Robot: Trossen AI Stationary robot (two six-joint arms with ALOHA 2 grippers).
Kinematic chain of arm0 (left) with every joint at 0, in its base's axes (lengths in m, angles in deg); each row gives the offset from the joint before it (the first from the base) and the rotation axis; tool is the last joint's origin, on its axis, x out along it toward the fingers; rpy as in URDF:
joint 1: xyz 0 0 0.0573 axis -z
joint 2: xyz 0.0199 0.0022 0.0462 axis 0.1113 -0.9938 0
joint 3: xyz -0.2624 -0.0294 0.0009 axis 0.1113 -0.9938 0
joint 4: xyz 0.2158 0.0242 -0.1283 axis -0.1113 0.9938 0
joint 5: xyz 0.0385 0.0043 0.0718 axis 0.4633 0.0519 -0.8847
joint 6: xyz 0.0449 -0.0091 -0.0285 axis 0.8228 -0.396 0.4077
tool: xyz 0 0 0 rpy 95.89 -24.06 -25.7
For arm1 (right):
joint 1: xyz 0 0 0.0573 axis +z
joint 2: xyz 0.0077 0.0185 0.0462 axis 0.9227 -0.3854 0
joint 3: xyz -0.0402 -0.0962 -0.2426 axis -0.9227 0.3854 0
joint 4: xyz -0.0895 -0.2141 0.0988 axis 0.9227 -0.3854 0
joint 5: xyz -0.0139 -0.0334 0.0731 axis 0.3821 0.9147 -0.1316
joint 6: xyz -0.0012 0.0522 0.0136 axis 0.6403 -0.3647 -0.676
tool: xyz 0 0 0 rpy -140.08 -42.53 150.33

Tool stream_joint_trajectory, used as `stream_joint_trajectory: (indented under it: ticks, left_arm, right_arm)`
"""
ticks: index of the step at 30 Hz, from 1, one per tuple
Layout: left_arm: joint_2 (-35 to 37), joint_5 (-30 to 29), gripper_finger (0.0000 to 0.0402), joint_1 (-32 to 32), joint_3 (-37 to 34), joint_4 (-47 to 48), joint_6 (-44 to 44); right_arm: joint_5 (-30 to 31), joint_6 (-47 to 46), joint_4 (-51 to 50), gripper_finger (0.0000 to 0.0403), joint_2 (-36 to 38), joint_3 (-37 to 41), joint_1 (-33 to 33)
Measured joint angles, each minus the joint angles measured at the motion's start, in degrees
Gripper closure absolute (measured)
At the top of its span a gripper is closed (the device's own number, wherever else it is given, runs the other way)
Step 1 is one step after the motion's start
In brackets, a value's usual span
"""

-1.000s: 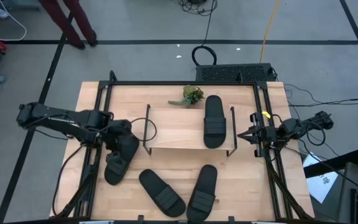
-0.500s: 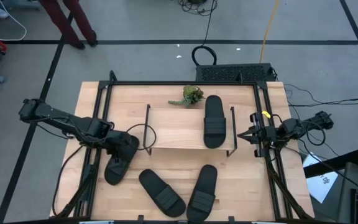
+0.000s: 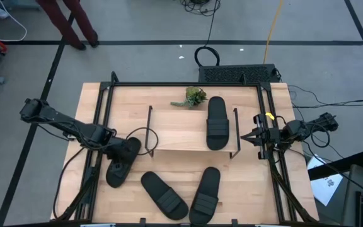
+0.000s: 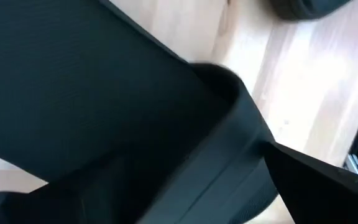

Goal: Pick and place slides into the shelf
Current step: Put the black slipper on the shelf

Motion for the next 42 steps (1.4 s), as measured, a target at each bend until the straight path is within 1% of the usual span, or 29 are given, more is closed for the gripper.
stream_joint_trajectory:
  ticks: [3,5,7,9,11,13,18,19,20,22,26,31,33,34,38,40,42]
  left_arm:
    - [0.0,2.4,0.004,0.6,-0.5,-1.9,0.3]
    - [0.0,3.4,0.005,0.9,-0.5,-3.4,1.2]
    - [0.0,3.5,0.007,1.3,-0.5,-4.1,2.3]
    - [0.0,3.5,0.0102,1.5,-0.5,-4.5,3.0]
    - [0.0,3.3,0.0144,1.8,-0.5,-4.6,3.1]
    - [0.0,3.3,0.0193,1.9,-0.5,-4.7,3.7]
    - [0.0,4.7,0.0342,2.3,-0.4,-5.4,5.9]
    - [0.0,5.5,0.0369,2.3,-0.4,-5.9,6.3]
    - [0.0,6.3,0.0384,2.3,-0.4,-6.4,6.6]
    - [0.0,7.7,0.0388,2.6,-0.4,-8.1,6.5]
    - [0.1,8.0,0.0397,4.4,-0.4,-14.5,6.2]
    - [0.0,6.4,0.0399,7.8,3.2,-14.5,2.9]
    - [0.0,5.7,0.0399,9.7,5.7,-12.3,1.4]
    - [0.0,4.7,0.0399,10.7,7.2,-9.8,1.0]
    - [0.4,-2.6,0.04,14.7,14.0,0.7,1.2]
    - [0.9,-6.5,0.04,15.8,17.6,3.4,2.8]
    - [1.6,-10.3,0.04,15.9,21.3,4.0,6.2]
  right_arm:
    - [0.0,0.0,0.0,0.0403,0.0,0.0,0.0]
    - [0.0,0.0,0.0,0.0403,0.0,0.0,0.0]
    - [0.0,0.0,0.0,0.0403,0.0,0.0,0.0]
    - [0.0,0.0,0.0,0.0403,0.0,0.0,0.0]
    - [0.0,0.0,0.0,0.0403,0.0,0.0,0.0]
    - [0.0,0.0,0.0,0.0403,0.0,0.0,0.0]
    - [0.0,0.0,0.0,0.0403,0.0,0.0,0.0]
    - [0.0,0.0,0.0,0.0403,0.0,0.0,0.0]
    - [0.0,0.0,0.0,0.0403,0.0,0.0,0.0]
    - [0.0,0.0,0.0,0.0403,0.0,0.0,0.0]
    - [0.0,-0.1,0.1,0.0403,0.0,0.0,0.0]
    - [0.0,-0.1,0.2,0.0403,0.0,0.0,0.0]
    - [0.0,-0.1,0.3,0.0403,0.0,0.0,0.0]
    - [0.0,-0.1,0.3,0.0403,0.0,0.0,0.0]
    - [0.0,-0.1,0.4,0.0403,0.0,0.0,0.0]
    - [0.0,-0.1,0.4,0.0403,0.0,0.0,0.0]
    - [0.0,-0.1,0.4,0.0403,0.0,0.0,0.0]
